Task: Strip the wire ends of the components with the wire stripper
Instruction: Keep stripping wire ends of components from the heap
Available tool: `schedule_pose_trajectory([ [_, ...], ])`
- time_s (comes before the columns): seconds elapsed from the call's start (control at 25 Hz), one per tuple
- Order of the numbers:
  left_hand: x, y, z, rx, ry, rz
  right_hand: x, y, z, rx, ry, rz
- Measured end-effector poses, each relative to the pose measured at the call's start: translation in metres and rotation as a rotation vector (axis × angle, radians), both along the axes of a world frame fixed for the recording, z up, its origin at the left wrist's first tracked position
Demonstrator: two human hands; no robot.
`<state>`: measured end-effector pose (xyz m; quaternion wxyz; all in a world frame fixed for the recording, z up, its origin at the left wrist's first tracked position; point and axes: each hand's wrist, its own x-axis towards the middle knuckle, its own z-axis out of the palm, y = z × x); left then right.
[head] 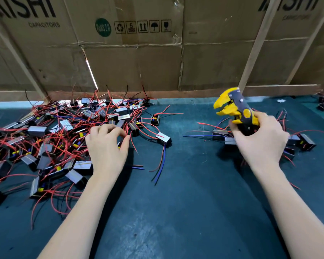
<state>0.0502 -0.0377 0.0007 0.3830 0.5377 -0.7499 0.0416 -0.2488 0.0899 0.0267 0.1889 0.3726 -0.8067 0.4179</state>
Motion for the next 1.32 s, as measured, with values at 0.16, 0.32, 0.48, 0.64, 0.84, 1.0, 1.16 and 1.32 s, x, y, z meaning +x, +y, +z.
schedule_pose_trajectory([
  [0.16, -0.005, 0.013, 0.012, -0.308, 0.307, -0.149, 0.013, 0.005, 0.008, -0.308, 0.069, 0.194],
  [0.32, -0.019, 0.036, 0.023, -0.440, 0.380, -0.391, 0.018, 0.005, 0.007, -0.326, 0.099, 0.250],
  [0.48, -0.042, 0.056, 0.017, 0.241, 0.437, -0.753, 0.020, 0.002, 0.004, -0.284, 0.050, 0.320],
  [0.64, -0.053, 0.061, 0.009, 0.588, 0.565, -0.852, 0.023, 0.002, 0.001, -0.065, 0.128, 0.376],
  [0.84, -0.052, 0.062, 0.009, 0.641, 0.684, -0.824, 0.024, 0.000, -0.008, 0.227, 0.143, 0.284],
  [1.0, -0.051, 0.061, 0.007, 0.589, 0.731, -0.794, 0.021, -0.002, -0.012, 0.276, 0.225, 0.233],
  [1.16, -0.051, 0.059, 0.007, 0.637, 0.808, -0.806, 0.021, -0.006, -0.017, 0.351, 0.306, 0.240],
  [1.32, -0.052, 0.059, 0.005, 0.729, 0.816, -0.799, 0.022, -0.006, -0.018, 0.410, 0.308, 0.243],
])
